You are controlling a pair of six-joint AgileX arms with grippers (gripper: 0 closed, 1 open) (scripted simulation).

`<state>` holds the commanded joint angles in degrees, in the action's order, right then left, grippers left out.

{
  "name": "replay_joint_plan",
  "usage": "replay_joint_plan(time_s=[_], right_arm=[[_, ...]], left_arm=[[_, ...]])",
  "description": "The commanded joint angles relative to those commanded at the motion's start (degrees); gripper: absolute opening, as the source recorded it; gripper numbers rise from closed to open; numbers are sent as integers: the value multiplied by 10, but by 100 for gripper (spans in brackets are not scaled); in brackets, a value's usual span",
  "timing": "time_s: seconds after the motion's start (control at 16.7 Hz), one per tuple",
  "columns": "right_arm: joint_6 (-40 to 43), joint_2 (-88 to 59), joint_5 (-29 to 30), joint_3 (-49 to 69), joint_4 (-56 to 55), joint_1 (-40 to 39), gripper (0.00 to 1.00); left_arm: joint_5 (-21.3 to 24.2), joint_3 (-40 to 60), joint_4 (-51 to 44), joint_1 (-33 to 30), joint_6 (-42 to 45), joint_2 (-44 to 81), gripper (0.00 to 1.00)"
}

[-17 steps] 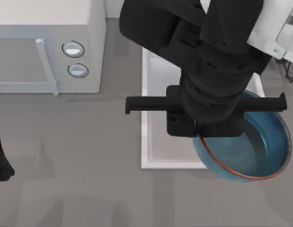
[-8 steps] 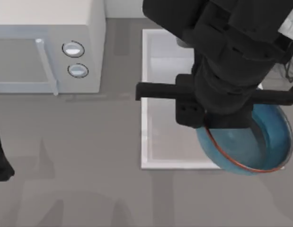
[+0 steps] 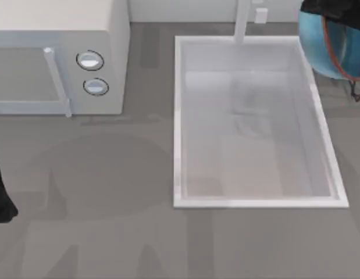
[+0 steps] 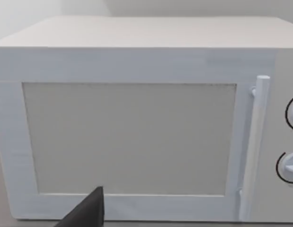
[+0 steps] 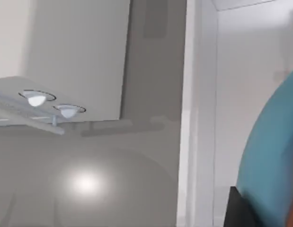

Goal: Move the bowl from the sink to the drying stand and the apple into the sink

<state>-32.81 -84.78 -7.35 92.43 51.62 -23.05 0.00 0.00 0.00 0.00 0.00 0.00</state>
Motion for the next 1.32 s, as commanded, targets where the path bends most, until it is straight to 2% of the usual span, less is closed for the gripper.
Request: replay_joint_plan(time_s=[0.36,0.6,0.78,1.14,1.32], right_arm=[[200,67,-106,-118,-338,298,0],[290,91,-144,-156,-472,430,0],[317,98,-153,-166,-511,469,0],[318,89,-151,-166,-519,468,0],[320,49,-142,-184,-576,463,0]], left_arm=[[0,0,0,0,0,0,100],[0,0,0,0,0,0,100],[0,0,0,0,0,0,100],[0,0,0,0,0,0,100],[0,0,0,0,0,0,100]])
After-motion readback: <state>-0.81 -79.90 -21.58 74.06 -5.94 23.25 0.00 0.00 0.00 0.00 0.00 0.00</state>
